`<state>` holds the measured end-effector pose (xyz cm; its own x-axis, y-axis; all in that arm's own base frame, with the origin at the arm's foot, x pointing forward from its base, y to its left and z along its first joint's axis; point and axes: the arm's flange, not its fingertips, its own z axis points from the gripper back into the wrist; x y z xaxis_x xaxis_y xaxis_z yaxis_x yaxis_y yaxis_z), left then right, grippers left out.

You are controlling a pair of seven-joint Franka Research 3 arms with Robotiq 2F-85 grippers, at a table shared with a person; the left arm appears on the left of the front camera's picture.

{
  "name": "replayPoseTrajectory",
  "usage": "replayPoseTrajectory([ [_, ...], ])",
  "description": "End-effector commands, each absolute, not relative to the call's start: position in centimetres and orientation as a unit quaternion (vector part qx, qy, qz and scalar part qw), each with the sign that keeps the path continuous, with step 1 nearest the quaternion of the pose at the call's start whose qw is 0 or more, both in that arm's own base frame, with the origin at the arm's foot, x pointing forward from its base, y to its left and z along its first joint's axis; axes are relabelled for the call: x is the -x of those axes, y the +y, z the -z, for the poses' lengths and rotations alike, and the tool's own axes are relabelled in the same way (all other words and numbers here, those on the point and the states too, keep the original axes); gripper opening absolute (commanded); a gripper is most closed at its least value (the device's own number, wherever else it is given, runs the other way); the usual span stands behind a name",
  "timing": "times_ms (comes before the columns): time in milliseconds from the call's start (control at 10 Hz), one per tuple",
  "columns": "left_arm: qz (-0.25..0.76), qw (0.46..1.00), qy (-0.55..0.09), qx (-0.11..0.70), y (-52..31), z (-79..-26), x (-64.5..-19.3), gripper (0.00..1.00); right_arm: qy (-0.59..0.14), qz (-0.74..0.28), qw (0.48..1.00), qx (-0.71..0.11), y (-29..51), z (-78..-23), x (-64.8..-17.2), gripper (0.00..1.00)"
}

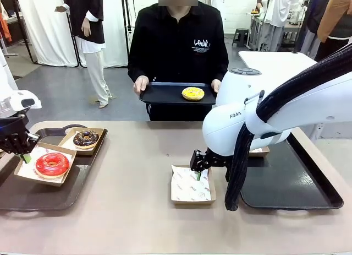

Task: Individually package the donuts and arrange them on the tray.
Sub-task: Place the picked Paper togo box on the Handle tray while simultaneously picking up another Paper togo box from the table with the other hand.

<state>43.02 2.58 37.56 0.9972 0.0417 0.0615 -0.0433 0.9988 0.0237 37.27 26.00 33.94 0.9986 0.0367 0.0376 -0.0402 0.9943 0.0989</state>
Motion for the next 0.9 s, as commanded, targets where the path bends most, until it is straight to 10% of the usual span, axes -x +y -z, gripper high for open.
replayPoseTrajectory([
  [0, -0.025, 0.998, -0.039, -0.042, 2.23, -36.46, -42.85, 0.01, -0.023, 0.001, 0.999, -0.033, 26.89, -32.76, -37.54, 1.00],
  [600, -0.013, 0.999, -0.029, -0.034, 2.08, -35.97, -42.99, 0.08, -0.018, 0.012, 0.999, -0.038, 26.97, -32.02, -38.00, 1.00],
  [700, -0.009, 0.999, -0.029, -0.032, 2.04, -35.99, -42.81, 0.60, -0.016, 0.011, 0.999, -0.038, 26.99, -31.96, -38.02, 0.42],
  [800, -0.009, 0.999, -0.027, -0.028, 2.12, -36.12, -42.80, 0.67, -0.015, 0.013, 0.999, -0.037, 27.02, -31.95, -38.09, 0.42],
])
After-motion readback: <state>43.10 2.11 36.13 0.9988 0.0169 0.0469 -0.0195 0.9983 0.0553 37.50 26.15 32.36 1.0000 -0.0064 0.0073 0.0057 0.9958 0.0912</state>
